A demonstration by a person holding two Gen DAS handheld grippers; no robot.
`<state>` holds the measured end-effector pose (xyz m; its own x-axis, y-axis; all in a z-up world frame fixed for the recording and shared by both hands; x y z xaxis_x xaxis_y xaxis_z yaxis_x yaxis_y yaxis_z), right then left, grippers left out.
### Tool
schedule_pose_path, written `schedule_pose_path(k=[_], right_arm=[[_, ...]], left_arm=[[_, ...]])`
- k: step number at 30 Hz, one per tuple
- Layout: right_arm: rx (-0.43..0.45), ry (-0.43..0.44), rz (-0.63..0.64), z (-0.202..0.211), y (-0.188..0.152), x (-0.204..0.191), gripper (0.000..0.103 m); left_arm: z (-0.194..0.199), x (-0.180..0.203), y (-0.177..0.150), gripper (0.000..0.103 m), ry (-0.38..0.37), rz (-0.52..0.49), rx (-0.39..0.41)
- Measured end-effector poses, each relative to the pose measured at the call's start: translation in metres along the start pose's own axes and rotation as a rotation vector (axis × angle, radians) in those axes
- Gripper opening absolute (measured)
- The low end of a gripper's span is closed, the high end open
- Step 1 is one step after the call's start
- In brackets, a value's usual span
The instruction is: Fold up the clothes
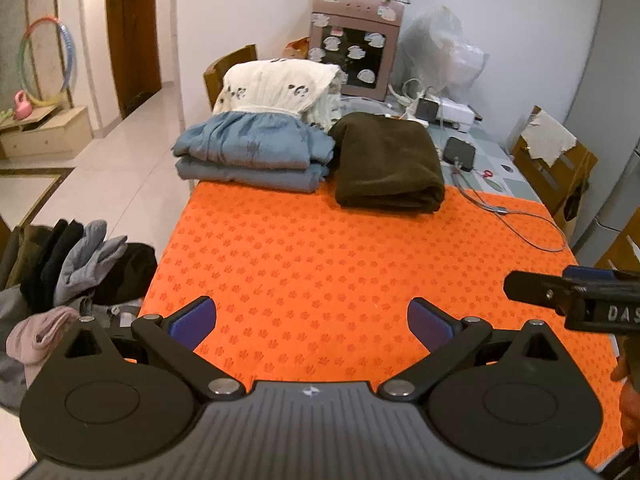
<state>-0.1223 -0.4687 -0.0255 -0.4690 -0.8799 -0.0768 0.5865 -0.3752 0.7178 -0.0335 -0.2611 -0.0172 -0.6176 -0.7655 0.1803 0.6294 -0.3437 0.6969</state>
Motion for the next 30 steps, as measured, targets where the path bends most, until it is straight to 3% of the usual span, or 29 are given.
schedule_pose_path(k=[6,30], right_arm=[[0.007,-0.02,0.024,0.0,-0.003,-0.005,0.103],[-0.026,-0.03,0.055,-0.016,-0.004,-0.009,0.103]], left_arm=[[-0.003,0.003,0.001,0.102,0.04,0.005,0.008],[-0.018,0.004,0.003,0.102,0.023,-0.006,-0.016]])
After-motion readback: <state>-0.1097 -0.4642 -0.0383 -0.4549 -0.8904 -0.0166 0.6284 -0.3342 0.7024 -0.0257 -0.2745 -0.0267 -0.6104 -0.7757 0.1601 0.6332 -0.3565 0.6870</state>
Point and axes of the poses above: each gripper's, at about its wrist camera, not at the fingertips, and z roughly against the way its jaws point, x to its right, y to its top, the point moved 1 cm from there along -z, roughly the way its jaws point, and after that the axes turned 10 degrees about -y, right-handed, at the moved point
